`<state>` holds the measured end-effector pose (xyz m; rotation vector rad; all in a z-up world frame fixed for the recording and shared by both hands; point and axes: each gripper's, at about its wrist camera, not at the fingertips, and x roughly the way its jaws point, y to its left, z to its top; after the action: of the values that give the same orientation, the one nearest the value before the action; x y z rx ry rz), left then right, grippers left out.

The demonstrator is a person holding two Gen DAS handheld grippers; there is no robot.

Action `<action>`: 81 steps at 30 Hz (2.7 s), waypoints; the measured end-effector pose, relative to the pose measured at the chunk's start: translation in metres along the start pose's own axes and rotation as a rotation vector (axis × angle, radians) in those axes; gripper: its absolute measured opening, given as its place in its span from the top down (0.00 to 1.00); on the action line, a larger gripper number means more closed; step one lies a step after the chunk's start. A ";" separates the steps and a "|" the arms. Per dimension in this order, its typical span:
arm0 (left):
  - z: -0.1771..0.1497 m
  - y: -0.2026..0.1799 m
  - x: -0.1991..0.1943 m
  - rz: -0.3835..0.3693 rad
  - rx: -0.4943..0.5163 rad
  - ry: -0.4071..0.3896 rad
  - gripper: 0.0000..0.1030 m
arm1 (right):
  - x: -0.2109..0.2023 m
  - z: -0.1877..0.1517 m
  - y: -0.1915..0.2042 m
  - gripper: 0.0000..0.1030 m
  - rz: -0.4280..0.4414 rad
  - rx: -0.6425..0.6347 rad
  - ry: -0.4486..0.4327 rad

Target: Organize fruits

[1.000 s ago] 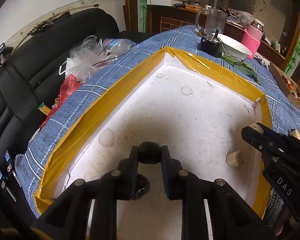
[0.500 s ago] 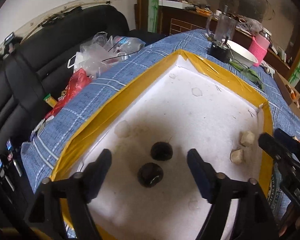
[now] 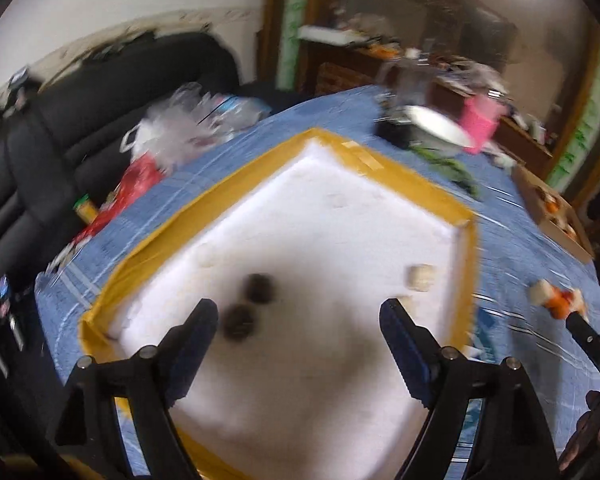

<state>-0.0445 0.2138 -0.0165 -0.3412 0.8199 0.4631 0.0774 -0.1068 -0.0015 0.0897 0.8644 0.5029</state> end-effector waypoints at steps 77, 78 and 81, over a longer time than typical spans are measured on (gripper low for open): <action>-0.065 -0.176 -0.013 -0.237 0.413 0.009 0.66 | -0.079 -0.051 -0.033 0.69 -0.146 -0.088 -0.060; -0.065 -0.176 -0.014 -0.235 0.412 0.007 0.66 | -0.080 -0.051 -0.032 0.69 -0.146 -0.089 -0.061; -0.064 -0.175 -0.016 -0.235 0.411 0.005 0.66 | -0.082 -0.052 -0.031 0.69 -0.143 -0.089 -0.064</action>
<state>-0.0030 0.0320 -0.0255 -0.0550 0.8465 0.0685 0.0064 -0.1781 0.0135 -0.0372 0.7792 0.4012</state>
